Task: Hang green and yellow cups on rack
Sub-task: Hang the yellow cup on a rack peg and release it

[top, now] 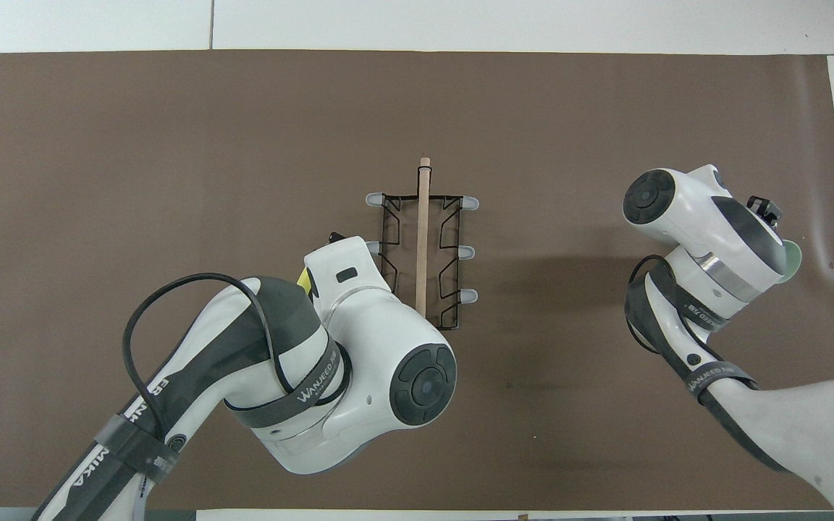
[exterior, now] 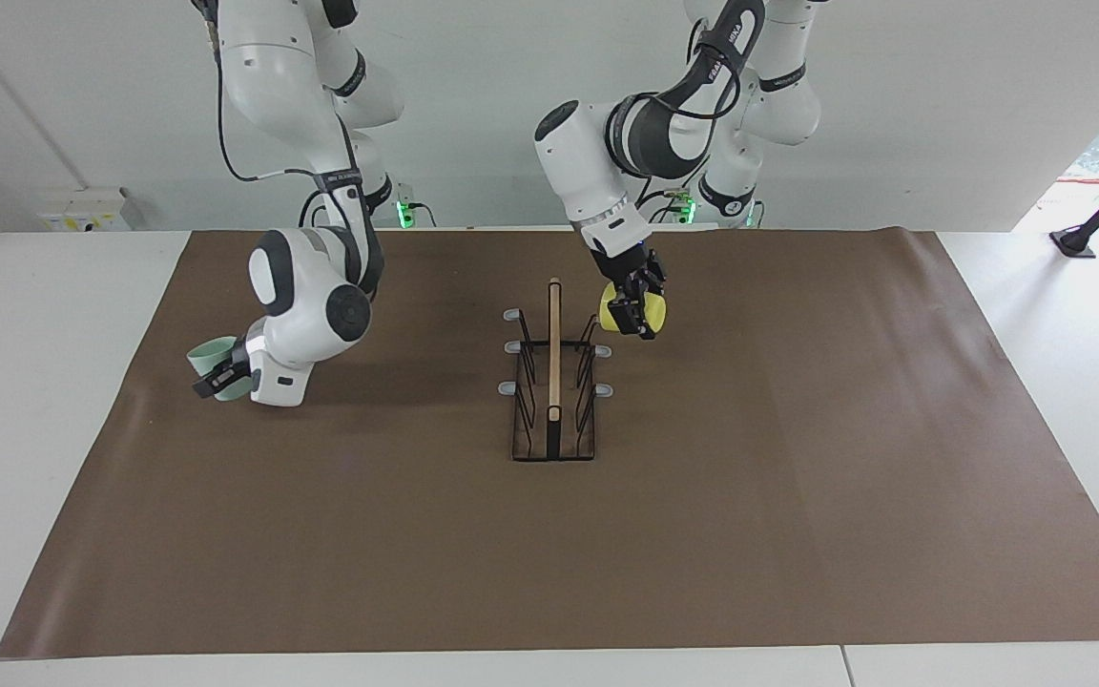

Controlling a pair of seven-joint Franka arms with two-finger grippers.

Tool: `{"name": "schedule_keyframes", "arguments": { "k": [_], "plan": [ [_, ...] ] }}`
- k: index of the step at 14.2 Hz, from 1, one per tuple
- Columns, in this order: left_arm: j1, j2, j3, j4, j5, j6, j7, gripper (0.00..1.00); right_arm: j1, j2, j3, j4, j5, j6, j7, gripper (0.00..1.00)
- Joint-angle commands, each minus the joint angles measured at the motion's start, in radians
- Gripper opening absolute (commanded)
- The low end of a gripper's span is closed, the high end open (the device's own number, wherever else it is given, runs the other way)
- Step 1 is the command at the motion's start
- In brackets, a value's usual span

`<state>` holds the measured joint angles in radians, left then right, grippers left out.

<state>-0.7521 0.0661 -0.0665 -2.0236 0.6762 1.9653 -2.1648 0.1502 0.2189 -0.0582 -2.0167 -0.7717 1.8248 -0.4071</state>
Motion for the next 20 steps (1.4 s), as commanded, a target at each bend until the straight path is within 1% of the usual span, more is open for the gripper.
{"name": "schedule_keyframes", "arguments": {
  "k": [1,3,6,7,8,9,10,11,12,13,14,15,16,17,18,20],
  "plan": [
    [-0.055,-0.006,0.014,-0.003,0.023,-0.02,-0.023,0.0,-0.018,-0.104,0.006,-0.022,0.199,-0.002,-0.007,0.0],
    [-0.064,-0.006,0.008,0.0,0.022,-0.019,-0.023,0.0,-0.029,-0.137,-0.003,-0.019,0.285,-0.007,-0.013,0.0],
    [-0.072,-0.006,0.005,0.005,0.01,-0.003,-0.018,0.0,-0.11,-0.153,-0.003,0.001,0.38,-0.007,-0.12,0.0],
    [-0.072,-0.006,0.004,0.009,0.005,0.0,-0.012,0.0,-0.147,-0.153,-0.003,0.009,0.431,-0.004,-0.163,0.0],
    [-0.07,-0.014,0.004,0.016,-0.016,0.01,-0.009,0.18,-0.205,-0.154,-0.003,0.022,0.518,-0.001,-0.22,0.0],
    [-0.067,-0.02,0.005,0.026,-0.05,0.014,0.0,0.52,-0.243,-0.153,-0.005,0.038,0.602,0.007,-0.289,0.0],
    [-0.061,-0.023,0.005,0.046,-0.079,0.014,0.026,0.78,-0.251,-0.154,-0.005,0.042,0.636,0.007,-0.341,0.0],
    [-0.058,-0.023,0.007,0.061,-0.128,0.014,0.083,0.93,-0.251,-0.159,-0.005,0.05,0.649,-0.001,-0.39,0.0],
    [-0.053,-0.023,0.01,0.075,-0.179,0.012,0.13,1.0,-0.265,-0.179,-0.005,0.052,0.695,-0.007,-0.438,0.0],
    [-0.053,-0.023,0.013,0.094,-0.21,0.007,0.157,1.0,-0.279,-0.191,-0.006,0.05,0.801,-0.013,-0.479,0.0],
    [-0.052,-0.025,0.017,0.1,-0.221,0.004,0.161,1.0,-0.3,-0.199,-0.008,0.052,0.894,-0.045,-0.525,0.0],
    [-0.044,-0.041,0.022,0.1,-0.224,0.004,0.166,1.0,-0.32,-0.205,-0.008,0.052,0.951,-0.086,-0.542,0.0],
    [-0.012,-0.06,0.02,0.097,-0.23,0.003,0.193,1.0,-0.328,-0.222,-0.008,0.053,0.994,-0.14,-0.548,0.0],
    [0.003,-0.08,0.02,0.094,-0.248,0.003,0.254,1.0,-0.327,-0.23,-0.005,0.059,1.006,-0.171,-0.55,0.0],
    [0.029,-0.092,0.02,0.089,-0.274,0.0,0.336,1.0,-0.318,-0.236,-0.002,0.067,1.022,-0.192,-0.57,0.0],
    [0.103,-0.112,0.02,0.076,-0.332,0.0,0.539,1.0,-0.308,-0.266,0.006,0.085,1.098,-0.219,-0.59,0.0]
  ]
}}
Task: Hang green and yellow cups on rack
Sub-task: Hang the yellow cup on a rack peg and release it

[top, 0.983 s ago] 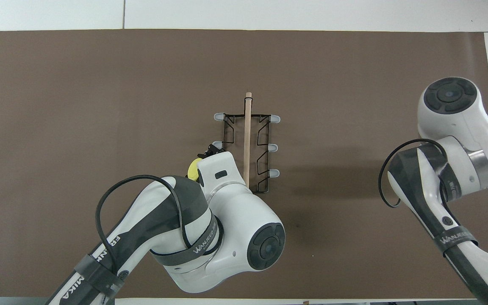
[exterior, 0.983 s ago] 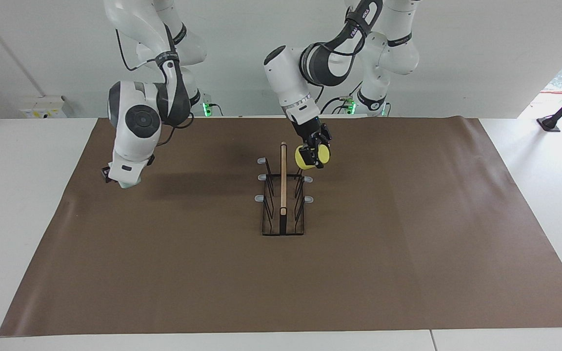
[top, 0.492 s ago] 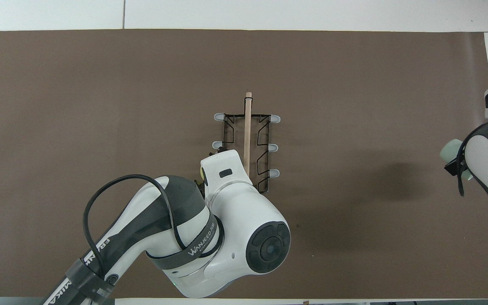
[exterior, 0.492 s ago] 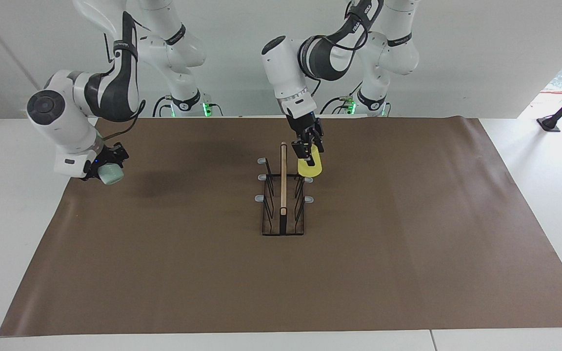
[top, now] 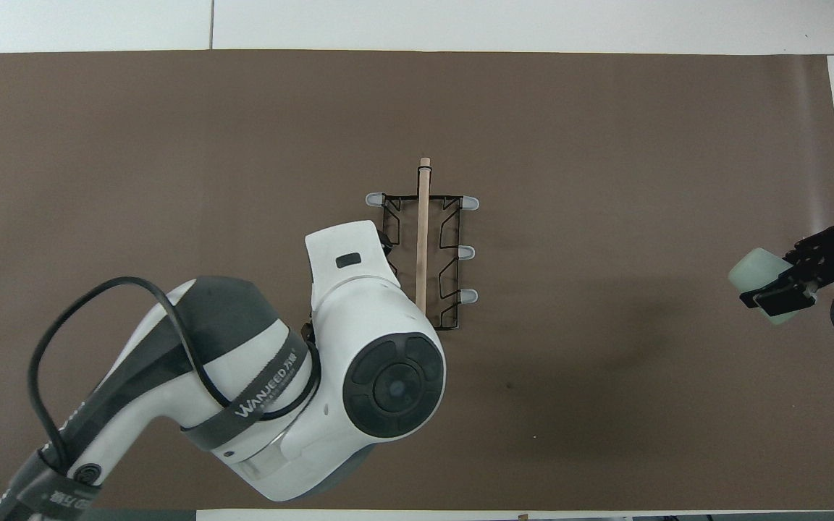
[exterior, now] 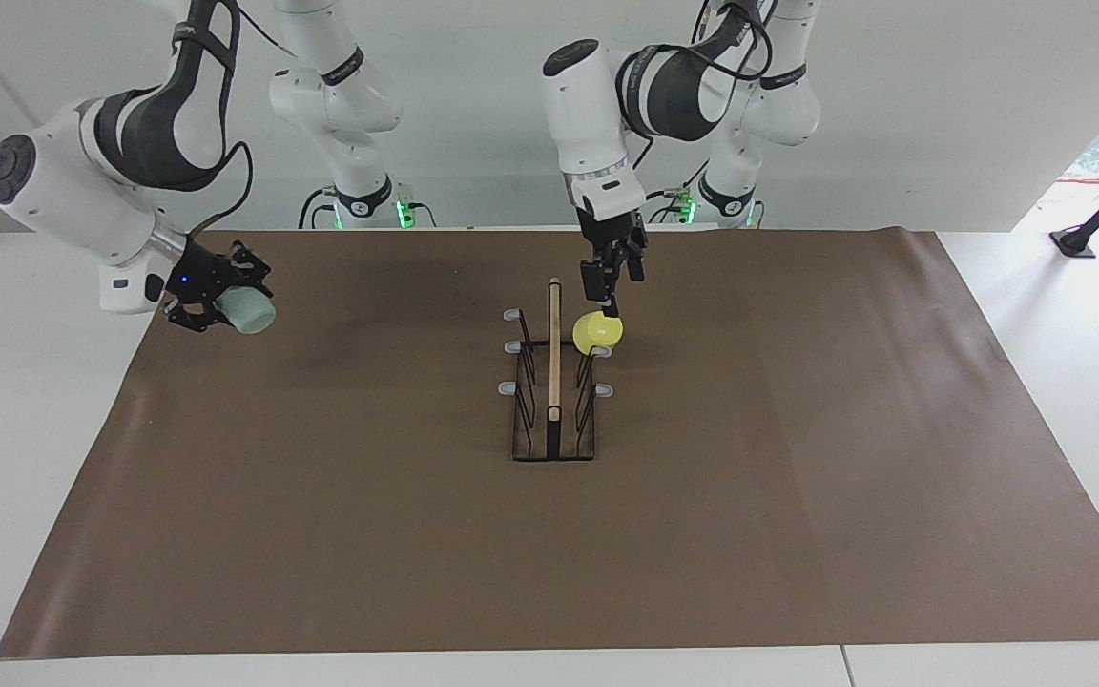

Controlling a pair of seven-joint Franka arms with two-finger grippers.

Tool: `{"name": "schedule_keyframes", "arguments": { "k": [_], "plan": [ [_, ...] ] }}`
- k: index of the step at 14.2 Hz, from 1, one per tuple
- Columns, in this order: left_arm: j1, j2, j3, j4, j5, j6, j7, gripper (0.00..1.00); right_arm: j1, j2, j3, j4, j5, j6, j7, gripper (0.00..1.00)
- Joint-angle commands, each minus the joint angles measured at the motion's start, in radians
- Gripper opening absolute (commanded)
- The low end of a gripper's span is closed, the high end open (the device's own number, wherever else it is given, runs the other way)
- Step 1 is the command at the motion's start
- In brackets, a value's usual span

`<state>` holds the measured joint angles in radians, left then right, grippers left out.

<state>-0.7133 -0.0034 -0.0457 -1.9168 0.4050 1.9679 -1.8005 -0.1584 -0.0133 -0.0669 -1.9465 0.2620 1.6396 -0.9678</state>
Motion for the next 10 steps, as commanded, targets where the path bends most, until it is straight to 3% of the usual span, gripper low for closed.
{"name": "schedule_keyframes", "arguments": {
  "k": [1,3,5,8,10],
  "plan": [
    [0.104,-0.047,0.0,-0.034,-0.101,-0.003,0.291,1.0,0.008,-0.051,0.015,0.014,0.104,-0.037,-0.031,0.0],
    [0.193,-0.061,0.0,-0.051,-0.178,-0.003,0.546,1.0,0.008,-0.059,0.015,0.014,0.282,-0.046,-0.055,0.0],
    [0.271,-0.069,0.0,-0.064,-0.221,-0.006,0.747,1.0,0.01,-0.06,0.015,0.014,0.377,-0.067,-0.074,0.0],
    [0.369,-0.07,0.0,-0.068,-0.236,-0.009,0.958,1.0,0.011,-0.068,0.015,-0.009,0.515,-0.064,-0.202,0.0],
    [0.437,-0.07,0.0,-0.068,-0.28,-0.011,1.089,1.0,0.013,-0.101,0.015,-0.079,0.655,-0.06,-0.206,0.0]
  ]
}}
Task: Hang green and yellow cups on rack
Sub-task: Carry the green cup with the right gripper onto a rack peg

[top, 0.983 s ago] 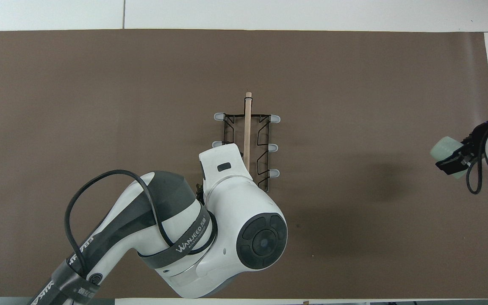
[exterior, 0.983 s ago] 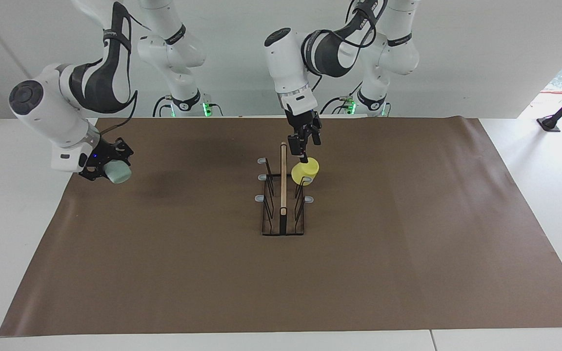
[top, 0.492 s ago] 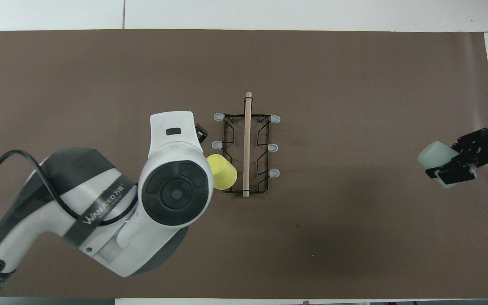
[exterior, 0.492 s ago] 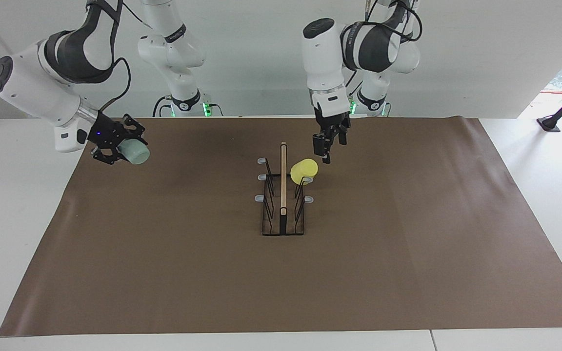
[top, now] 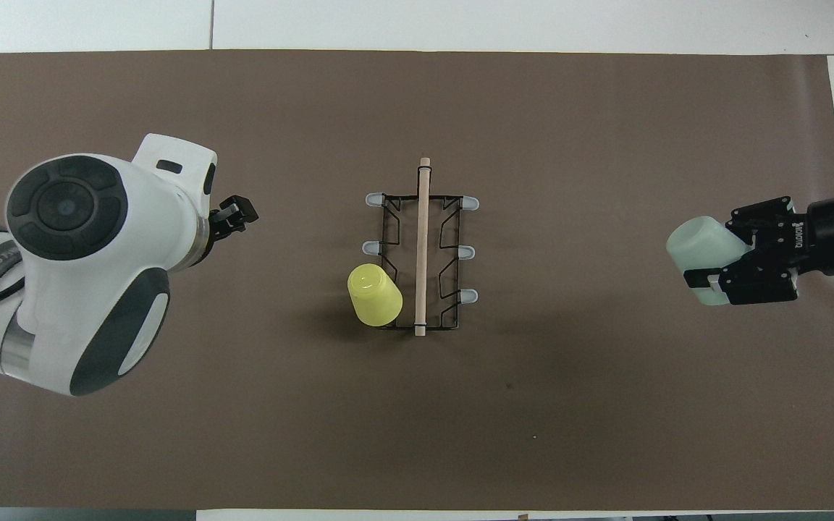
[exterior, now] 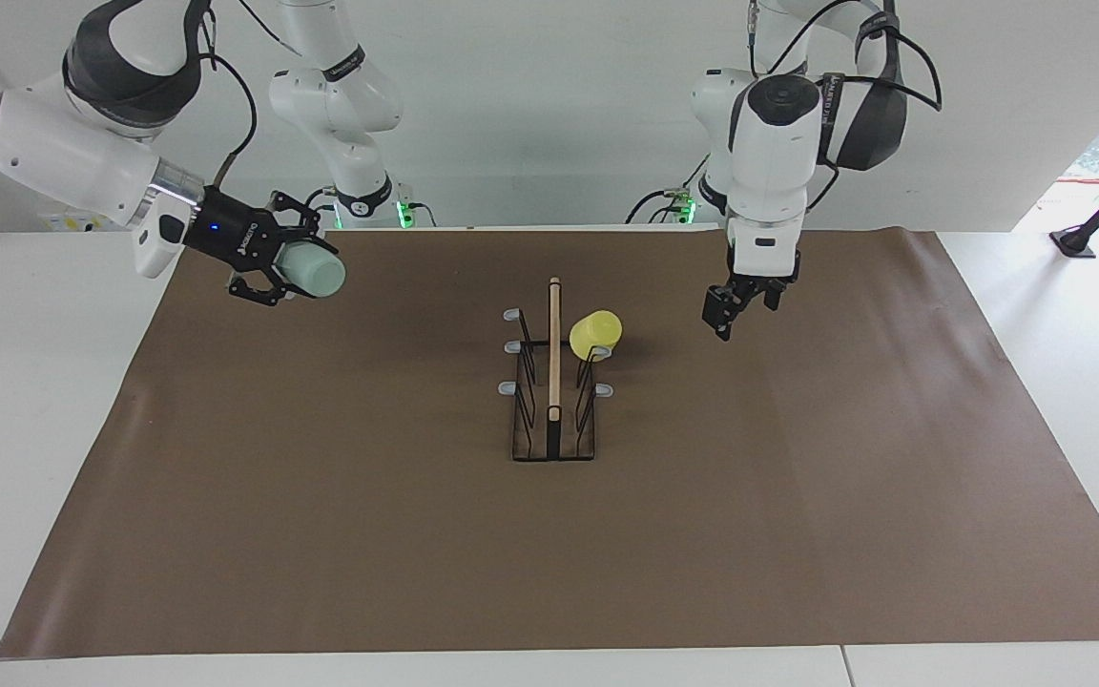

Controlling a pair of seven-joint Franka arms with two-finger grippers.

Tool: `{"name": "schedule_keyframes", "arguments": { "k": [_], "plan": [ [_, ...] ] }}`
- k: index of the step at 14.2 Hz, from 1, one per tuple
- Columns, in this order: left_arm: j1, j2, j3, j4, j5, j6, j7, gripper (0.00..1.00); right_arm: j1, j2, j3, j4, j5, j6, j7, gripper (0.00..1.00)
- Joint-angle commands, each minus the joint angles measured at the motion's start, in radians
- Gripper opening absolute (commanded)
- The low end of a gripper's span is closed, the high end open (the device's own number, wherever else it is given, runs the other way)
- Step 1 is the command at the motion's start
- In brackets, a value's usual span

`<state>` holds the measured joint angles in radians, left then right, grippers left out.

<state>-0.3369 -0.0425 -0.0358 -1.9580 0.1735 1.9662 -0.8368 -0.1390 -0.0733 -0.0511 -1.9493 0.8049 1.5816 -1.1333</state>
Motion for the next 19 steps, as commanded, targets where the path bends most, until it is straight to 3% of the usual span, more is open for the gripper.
{"name": "schedule_keyframes", "arguments": {
  "k": [1,6,8,10,12,15,19],
  "plan": [
    [0.102,-0.031,-0.01,-0.025,-0.08,-0.009,0.216,1.0,-0.002,-0.057,-0.001,-0.129,0.194,0.011,-0.042,0.0],
    [0.257,-0.02,-0.009,0.056,-0.179,-0.044,0.502,1.0,0.131,-0.14,-0.001,-0.406,0.576,0.144,-0.216,0.0],
    [0.28,-0.017,-0.009,0.103,-0.189,-0.094,0.574,1.0,0.179,-0.158,-0.001,-0.476,0.667,0.187,-0.323,0.0],
    [0.288,-0.011,-0.009,0.166,-0.19,-0.177,0.643,1.0,0.209,-0.157,-0.001,-0.5,0.7,0.225,-0.448,0.0],
    [0.311,0.006,-0.009,0.226,-0.19,-0.249,0.702,1.0,0.272,-0.154,-0.001,-0.551,0.836,0.277,-0.587,0.0],
    [0.346,0.026,-0.009,0.309,-0.19,-0.351,0.792,1.0,0.321,-0.119,-0.001,-0.557,0.93,0.35,-0.727,0.0],
    [0.375,0.015,-0.007,0.303,-0.189,-0.383,0.851,1.0,0.413,-0.02,-0.001,-0.548,1.126,0.354,-0.924,0.0]
  ]
}}
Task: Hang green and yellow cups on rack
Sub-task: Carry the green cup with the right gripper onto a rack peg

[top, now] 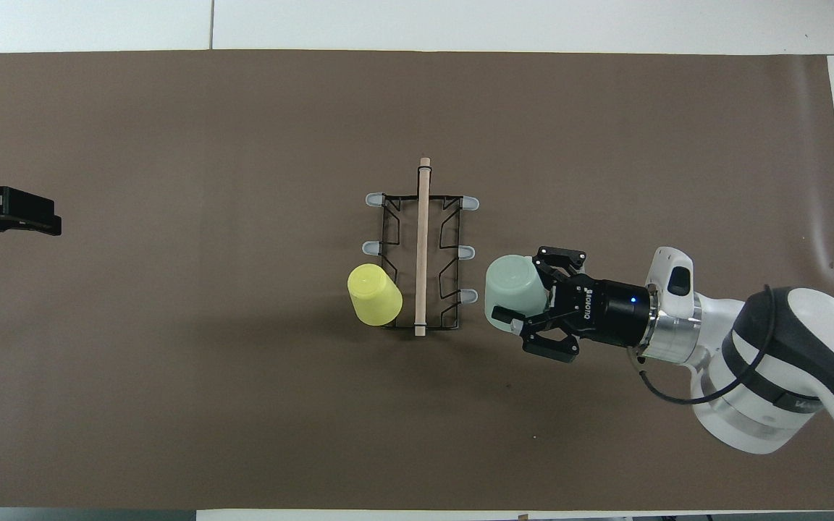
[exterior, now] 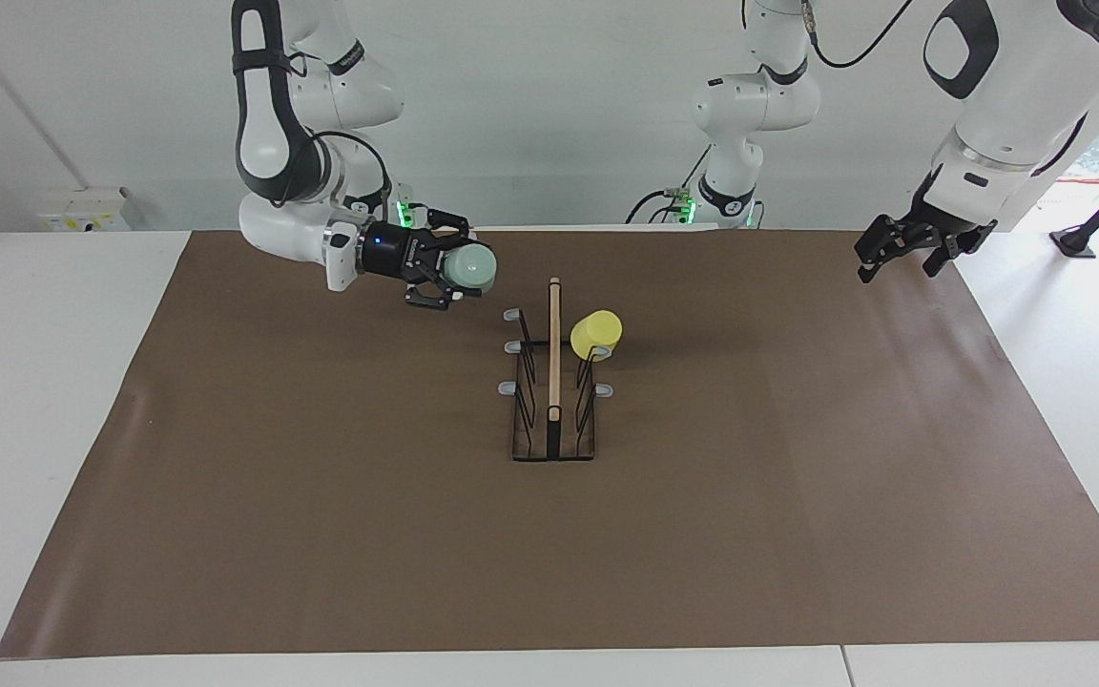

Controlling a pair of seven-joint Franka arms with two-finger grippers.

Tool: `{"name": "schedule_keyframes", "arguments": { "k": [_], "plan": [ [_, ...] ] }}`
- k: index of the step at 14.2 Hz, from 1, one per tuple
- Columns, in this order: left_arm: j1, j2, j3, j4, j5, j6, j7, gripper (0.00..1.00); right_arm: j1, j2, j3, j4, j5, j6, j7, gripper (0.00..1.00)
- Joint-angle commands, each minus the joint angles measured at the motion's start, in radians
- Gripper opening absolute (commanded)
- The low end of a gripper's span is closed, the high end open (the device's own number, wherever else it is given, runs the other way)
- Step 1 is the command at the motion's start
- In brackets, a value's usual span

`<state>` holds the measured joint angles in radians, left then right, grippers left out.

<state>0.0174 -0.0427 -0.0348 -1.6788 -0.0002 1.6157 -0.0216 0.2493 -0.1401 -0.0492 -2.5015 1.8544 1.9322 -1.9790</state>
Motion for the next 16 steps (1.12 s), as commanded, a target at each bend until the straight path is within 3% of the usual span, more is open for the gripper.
{"name": "schedule_keyframes", "arguments": {
  "k": [1,4,9,16],
  "plan": [
    [0.021,0.012,-0.008,0.013,-0.015,-0.036,0.035,1.0,0.048,0.063,-0.003,0.006,0.116,0.004,-0.105,0.0],
    [0.019,0.0,-0.008,-0.012,-0.015,-0.034,0.035,1.0,0.086,0.125,-0.003,0.021,0.215,-0.002,-0.191,0.0],
    [0.019,0.0,-0.008,-0.01,-0.015,-0.025,0.026,1.0,0.105,0.198,-0.003,0.049,0.232,-0.007,-0.241,0.0],
    [0.007,0.003,-0.008,-0.009,-0.015,-0.005,0.037,1.0,0.094,0.212,-0.005,0.021,0.221,-0.009,-0.31,0.0]
  ]
}}
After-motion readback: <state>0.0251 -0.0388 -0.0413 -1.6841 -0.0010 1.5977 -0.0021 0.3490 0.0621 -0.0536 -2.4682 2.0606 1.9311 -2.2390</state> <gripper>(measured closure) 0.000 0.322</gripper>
